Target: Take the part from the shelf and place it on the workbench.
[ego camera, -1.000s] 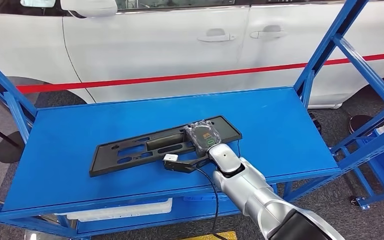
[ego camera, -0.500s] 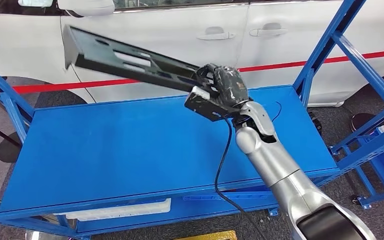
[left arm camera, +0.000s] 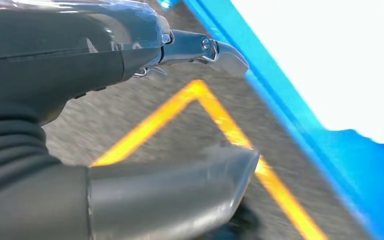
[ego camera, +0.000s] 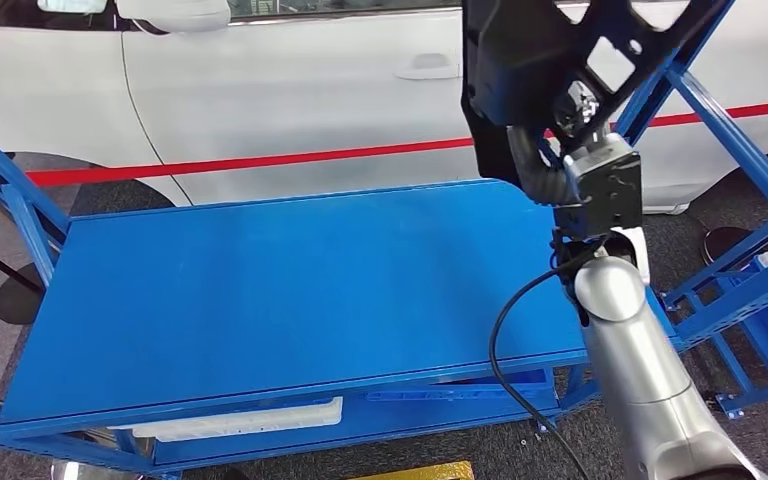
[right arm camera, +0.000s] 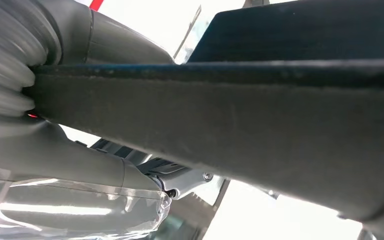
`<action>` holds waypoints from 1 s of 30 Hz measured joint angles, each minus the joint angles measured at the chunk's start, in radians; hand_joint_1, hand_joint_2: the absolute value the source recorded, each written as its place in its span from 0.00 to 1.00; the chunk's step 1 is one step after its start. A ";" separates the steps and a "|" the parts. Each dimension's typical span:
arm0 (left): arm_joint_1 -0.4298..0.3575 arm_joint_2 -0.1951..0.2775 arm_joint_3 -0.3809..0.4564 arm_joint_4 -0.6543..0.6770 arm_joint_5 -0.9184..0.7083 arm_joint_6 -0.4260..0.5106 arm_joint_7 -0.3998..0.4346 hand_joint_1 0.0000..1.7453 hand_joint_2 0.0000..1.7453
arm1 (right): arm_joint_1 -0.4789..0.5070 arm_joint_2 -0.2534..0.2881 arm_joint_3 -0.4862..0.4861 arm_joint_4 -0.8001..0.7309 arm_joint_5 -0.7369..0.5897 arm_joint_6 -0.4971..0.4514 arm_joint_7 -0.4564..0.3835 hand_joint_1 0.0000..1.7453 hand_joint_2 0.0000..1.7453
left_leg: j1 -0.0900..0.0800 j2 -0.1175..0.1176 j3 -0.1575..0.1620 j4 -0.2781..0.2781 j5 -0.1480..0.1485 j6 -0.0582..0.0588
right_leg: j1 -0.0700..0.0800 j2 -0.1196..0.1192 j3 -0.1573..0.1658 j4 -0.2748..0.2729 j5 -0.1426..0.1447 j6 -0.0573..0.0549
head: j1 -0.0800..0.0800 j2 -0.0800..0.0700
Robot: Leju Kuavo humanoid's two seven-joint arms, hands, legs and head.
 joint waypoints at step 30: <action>0.000 -0.023 0.135 -0.001 0.086 -0.098 0.061 0.00 1.00 | 0.148 -0.064 -0.028 -0.029 -0.108 0.126 -0.037 1.00 1.00 | 0.001 0.000 0.000 0.000 0.000 -0.001 | 0.002 0.000 0.000 0.001 -0.001 0.000 | 0.000 0.000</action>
